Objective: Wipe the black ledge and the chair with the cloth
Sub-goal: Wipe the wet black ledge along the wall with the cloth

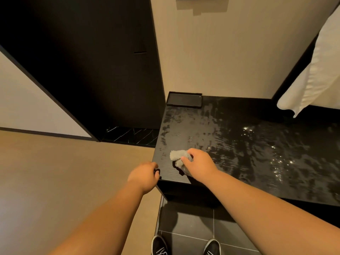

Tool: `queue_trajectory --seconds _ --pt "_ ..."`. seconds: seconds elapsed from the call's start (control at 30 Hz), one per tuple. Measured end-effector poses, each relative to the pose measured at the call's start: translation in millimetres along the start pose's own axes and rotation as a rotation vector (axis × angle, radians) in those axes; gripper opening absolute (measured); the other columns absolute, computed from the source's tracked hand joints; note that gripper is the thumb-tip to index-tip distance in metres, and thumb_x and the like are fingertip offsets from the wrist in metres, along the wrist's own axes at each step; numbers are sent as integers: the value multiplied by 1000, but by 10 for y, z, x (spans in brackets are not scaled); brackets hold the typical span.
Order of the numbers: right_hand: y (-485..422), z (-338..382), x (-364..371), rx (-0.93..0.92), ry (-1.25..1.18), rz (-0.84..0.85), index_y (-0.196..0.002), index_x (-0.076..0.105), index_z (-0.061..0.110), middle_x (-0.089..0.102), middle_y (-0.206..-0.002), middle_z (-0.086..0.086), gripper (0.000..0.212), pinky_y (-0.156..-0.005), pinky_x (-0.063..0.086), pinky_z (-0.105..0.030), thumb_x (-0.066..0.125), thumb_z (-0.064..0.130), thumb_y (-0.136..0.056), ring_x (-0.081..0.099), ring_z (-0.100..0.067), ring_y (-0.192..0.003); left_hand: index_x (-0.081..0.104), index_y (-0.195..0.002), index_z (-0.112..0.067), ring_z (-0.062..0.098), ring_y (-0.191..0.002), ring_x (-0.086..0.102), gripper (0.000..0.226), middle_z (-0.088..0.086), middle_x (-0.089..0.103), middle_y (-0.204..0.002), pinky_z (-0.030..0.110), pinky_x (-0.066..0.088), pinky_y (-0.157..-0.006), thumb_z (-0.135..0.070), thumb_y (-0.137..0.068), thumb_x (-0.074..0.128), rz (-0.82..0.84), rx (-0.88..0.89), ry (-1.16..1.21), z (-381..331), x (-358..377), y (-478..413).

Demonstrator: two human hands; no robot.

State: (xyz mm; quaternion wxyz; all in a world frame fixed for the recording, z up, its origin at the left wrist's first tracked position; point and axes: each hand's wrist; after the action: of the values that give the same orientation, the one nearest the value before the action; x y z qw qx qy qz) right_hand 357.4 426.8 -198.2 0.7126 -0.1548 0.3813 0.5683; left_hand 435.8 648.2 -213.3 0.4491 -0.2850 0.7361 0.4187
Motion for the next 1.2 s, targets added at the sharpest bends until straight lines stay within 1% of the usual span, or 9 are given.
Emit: queue_trajectory --seconds 0.1,0.23,0.4,0.47,0.53,0.7,0.87,1.03,1.2 --pt "57 -2 222 98 23 9 -75 48 28 52 -76 5 31 -56 34 -27 56 40 -101 53 -18 -74 64 -128 -24 19 -112 60 31 -1 60 -126 38 56 -93 -35 -104 49 39 65 -12 191 38 -26" --pt "68 25 535 135 79 22 -67 52 16 53 -70 -5 47 -64 47 -41 49 48 -101 55 -25 -72 57 -142 -24 21 -125 55 44 -3 52 -142 40 53 -102 -35 -100 53 79 177 -5 414 129 -53" --pt "77 66 819 55 326 -117 -93 78 18 58 -121 0 53 -101 45 -41 41 55 -102 47 -22 -118 43 -155 -21 26 -140 48 56 2 30 -167 42 45 -112 -34 -101 52 153 303 -88 613 200 7" --pt "50 2 855 2 408 -168 -112 69 18 49 -132 -2 38 -107 43 -42 53 49 -98 43 -25 -127 36 -159 -20 28 -146 43 60 5 22 -172 42 39 -118 -35 -103 50 160 343 -116 688 227 33" --pt "42 -89 890 19 443 -98 -136 50 16 37 -146 -7 56 -117 36 -46 57 53 -94 34 -30 -140 30 -163 -20 28 -150 38 64 6 17 -174 42 36 -121 -35 -104 49 146 360 -119 739 269 51" --pt "57 -33 1268 82 656 52 -162 -4 7 -15 -168 -22 78 -128 -2 -50 23 53 -105 -16 -38 -155 13 -167 -19 25 -156 24 74 5 5 -175 41 27 -126 -35 -104 47 100 372 -109 920 393 47" --pt "-146 254 1546 124 622 16 -162 -11 19 -19 -166 -24 81 -124 -10 -58 15 64 -100 -25 -47 -150 -3 -167 -17 23 -160 12 82 5 -8 -175 39 17 -130 -35 -104 47 120 411 -107 996 523 57" --pt "-354 434 1720 -32 624 88 -160 -8 44 -26 -165 -20 70 -122 -16 -58 14 69 -98 -31 -46 -148 21 -165 -12 25 -153 30 69 9 18 -172 32 22 -123 -29 -103 49 100 321 -59 1078 504 81" --pt "-237 124 1429 -25 654 121 -164 0 33 -22 -169 -6 65 -126 -8 -52 15 57 -105 -24 -36 -153 15 -167 -16 24 -157 22 73 6 10 -175 36 22 -126 -34 -103 47 125 300 -77 1118 460 11"
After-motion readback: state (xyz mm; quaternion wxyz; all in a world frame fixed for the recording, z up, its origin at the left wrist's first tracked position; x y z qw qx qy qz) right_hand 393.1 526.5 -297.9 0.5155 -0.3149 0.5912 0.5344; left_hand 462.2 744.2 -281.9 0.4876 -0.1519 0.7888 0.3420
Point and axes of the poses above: each hand's wrist, its own y-axis away from the middle knuckle, its own x-axis out of the palm, z = x × y
